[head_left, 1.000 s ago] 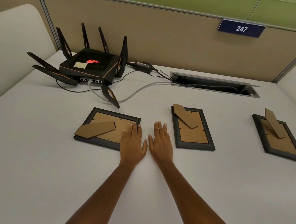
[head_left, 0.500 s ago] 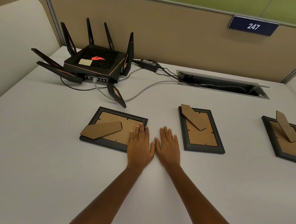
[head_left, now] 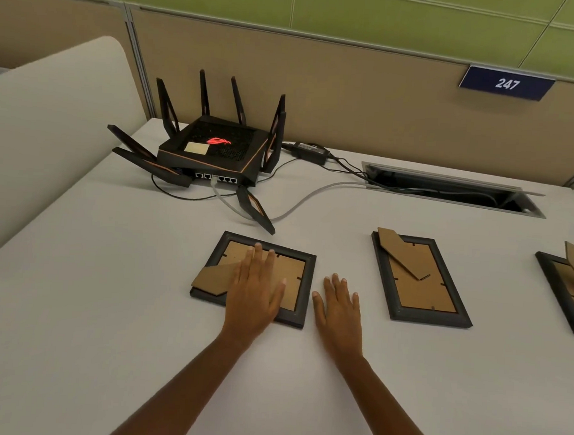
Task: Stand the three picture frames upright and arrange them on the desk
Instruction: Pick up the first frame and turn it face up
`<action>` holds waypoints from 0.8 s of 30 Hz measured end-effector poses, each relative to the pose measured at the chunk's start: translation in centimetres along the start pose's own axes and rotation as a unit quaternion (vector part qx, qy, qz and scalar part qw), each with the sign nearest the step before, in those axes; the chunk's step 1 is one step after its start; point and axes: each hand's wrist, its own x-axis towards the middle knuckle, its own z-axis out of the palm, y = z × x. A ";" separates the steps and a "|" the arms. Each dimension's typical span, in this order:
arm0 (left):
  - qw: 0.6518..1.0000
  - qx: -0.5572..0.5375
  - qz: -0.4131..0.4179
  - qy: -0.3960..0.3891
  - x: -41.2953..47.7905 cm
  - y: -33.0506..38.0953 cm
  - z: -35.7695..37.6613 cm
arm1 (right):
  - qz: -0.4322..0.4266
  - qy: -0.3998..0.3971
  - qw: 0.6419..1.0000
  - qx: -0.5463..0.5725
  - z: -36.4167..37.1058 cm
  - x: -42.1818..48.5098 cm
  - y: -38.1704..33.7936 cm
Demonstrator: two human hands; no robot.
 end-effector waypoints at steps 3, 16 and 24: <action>0.999 -0.006 -0.050 0.012 0.7 -2.6 -0.6 | 0.013 -0.001 0.999 0.033 0.3 0.0 -1.9; 0.995 0.001 -0.099 -0.007 -0.1 -6.1 -1.3 | 0.138 0.046 0.971 0.190 -1.3 1.0 -5.7; 0.995 -0.005 -0.099 0.007 0.1 -6.3 -0.7 | 0.307 -0.032 0.892 0.332 -2.5 3.4 -7.0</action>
